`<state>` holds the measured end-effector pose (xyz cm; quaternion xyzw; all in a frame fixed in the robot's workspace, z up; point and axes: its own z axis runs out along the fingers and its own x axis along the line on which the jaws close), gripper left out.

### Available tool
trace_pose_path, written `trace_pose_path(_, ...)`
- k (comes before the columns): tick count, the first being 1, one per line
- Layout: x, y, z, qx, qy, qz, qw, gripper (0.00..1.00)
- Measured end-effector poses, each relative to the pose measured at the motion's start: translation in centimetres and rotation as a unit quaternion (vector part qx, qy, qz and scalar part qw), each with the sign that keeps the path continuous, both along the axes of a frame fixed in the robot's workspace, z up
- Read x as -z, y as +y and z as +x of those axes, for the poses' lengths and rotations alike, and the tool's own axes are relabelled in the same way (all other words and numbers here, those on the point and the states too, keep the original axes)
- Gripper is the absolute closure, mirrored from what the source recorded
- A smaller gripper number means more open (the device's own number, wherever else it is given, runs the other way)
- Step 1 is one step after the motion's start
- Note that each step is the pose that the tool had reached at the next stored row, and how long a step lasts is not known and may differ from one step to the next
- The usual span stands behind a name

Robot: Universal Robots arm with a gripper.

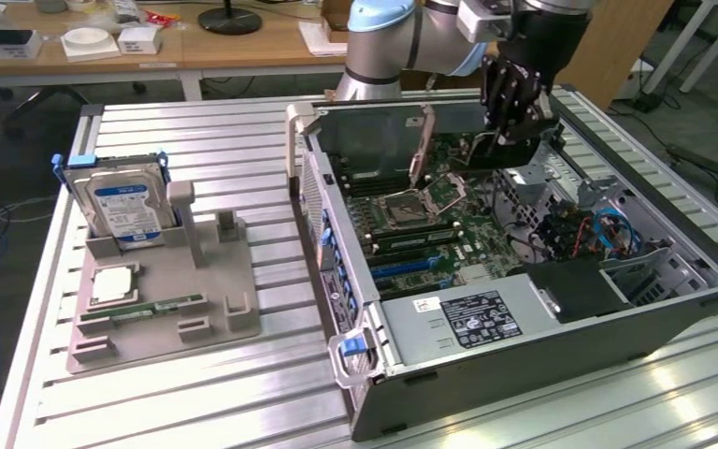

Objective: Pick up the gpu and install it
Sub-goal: 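Insert the gpu into the slot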

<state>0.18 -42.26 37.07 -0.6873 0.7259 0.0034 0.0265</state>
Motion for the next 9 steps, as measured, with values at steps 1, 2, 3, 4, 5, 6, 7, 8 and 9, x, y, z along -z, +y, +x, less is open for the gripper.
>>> trace_pose_path(1, 0.08, 0.0, -0.1, 0.0, -0.0007, 0.0003, 1.0, 0.74)
trace_pose_path(2, 0.17, 0.0, -0.2, 0.0, -0.0007, 0.0004, 1.0, 0.74)
trace_pose_path(3, 0.31, 0.0, -0.2, 0.0, -0.0005, 0.0005, 1.0, 0.74)
trace_pose_path(4, 0.47, 0.0, -0.2, 0.0, -0.0002, 0.0005, 1.0, 0.74)
trace_pose_path(5, 0.62, 0.0, -0.3, 0.0, 0.0003, 0.0005, 1.0, 0.74)
trace_pose_path(6, 0.75, 0.0, -0.3, -0.001, 0.0008, 0.0005, 1.0, 0.74)
trace_pose_path(7, 0.89, -0.02, -0.3, -0.001, 0.0015, 0.0005, 1.0, 0.74)
trace_pose_path(8, 1.04, -0.04, -0.3, -0.001, 0.0024, 0.0006, 1.0, 0.74)
trace_pose_path(9, 1.17, -0.07, -0.3, -0.002, 0.0033, 0.0006, 1.0, 0.74)
